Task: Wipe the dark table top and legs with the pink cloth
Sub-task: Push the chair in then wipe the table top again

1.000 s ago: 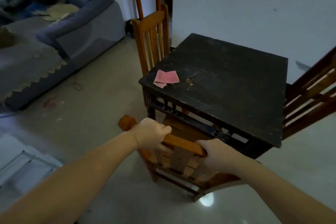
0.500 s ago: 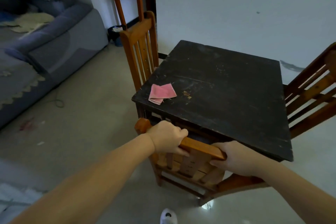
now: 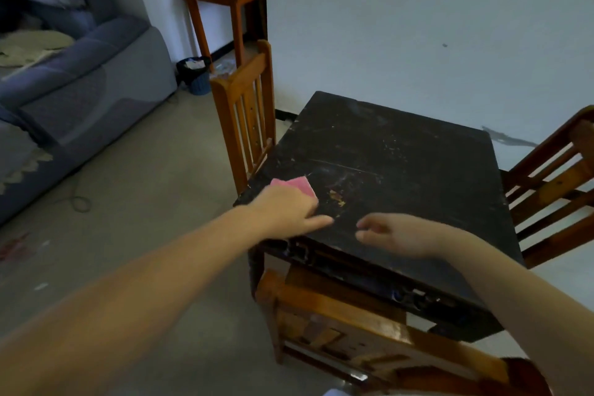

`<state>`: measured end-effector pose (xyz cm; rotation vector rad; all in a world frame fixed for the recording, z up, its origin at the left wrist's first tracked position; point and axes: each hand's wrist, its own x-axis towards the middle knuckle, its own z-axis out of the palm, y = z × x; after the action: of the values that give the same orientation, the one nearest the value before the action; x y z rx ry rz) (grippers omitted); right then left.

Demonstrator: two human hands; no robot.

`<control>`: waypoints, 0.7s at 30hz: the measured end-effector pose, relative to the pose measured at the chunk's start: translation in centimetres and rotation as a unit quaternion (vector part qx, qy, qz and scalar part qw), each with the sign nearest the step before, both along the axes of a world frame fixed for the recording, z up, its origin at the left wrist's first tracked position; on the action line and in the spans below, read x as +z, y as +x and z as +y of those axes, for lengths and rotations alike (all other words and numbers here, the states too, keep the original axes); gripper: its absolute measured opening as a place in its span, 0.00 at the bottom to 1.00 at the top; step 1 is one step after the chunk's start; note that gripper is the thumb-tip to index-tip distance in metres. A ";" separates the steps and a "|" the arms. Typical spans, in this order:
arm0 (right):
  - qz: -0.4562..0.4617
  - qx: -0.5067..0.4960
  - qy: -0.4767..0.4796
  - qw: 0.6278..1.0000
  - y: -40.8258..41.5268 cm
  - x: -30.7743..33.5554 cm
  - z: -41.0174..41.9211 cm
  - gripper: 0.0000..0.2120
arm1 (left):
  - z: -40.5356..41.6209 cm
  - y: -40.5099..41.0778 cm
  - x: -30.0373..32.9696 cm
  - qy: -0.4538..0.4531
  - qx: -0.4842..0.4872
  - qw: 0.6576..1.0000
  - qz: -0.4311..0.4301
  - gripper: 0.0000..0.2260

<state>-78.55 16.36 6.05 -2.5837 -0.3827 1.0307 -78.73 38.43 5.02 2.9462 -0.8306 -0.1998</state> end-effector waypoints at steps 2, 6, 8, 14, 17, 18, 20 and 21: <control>-0.058 -0.007 -0.025 0.998 3.0 -1.3 2.8 0.23 | 3.5 3.0 -1.4 0.023 0.033 0.999 0.011 0.19; -0.101 -0.060 -0.006 0.993 7.9 -5.8 9.4 0.22 | 9.4 7.7 -7.3 0.052 0.108 0.991 0.062 0.19; -0.104 -0.093 -0.004 0.990 10.2 -9.2 12.6 0.25 | 11.6 9.2 -10.7 0.046 0.120 0.987 0.099 0.24; -0.102 -0.199 -0.044 0.974 15.5 -17.3 18.9 0.42 | 15.6 12.8 -18.2 0.093 -0.002 0.985 0.149 0.30; -0.100 -0.213 -0.103 0.967 16.5 -20.1 20.4 0.40 | 16.7 14.2 -21.1 0.104 -0.038 0.985 0.136 0.32; -0.106 -0.210 -0.119 0.965 16.5 -20.9 20.7 0.38 | 17.0 14.5 -21.9 0.103 -0.049 0.986 0.122 0.32; -0.152 -0.203 -0.110 0.961 16.1 -22.0 20.8 0.29 | 17.4 14.9 -23.2 0.088 -0.071 0.989 0.098 0.33; -0.187 -0.201 -0.085 0.958 15.7 -22.3 20.7 0.26 | 17.5 14.9 -23.5 0.079 -0.079 0.989 0.093 0.33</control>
<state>-62.86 37.10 -16.29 -2.8429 0.1551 0.4506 -63.81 55.93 -18.51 2.9423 -1.0648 -0.5646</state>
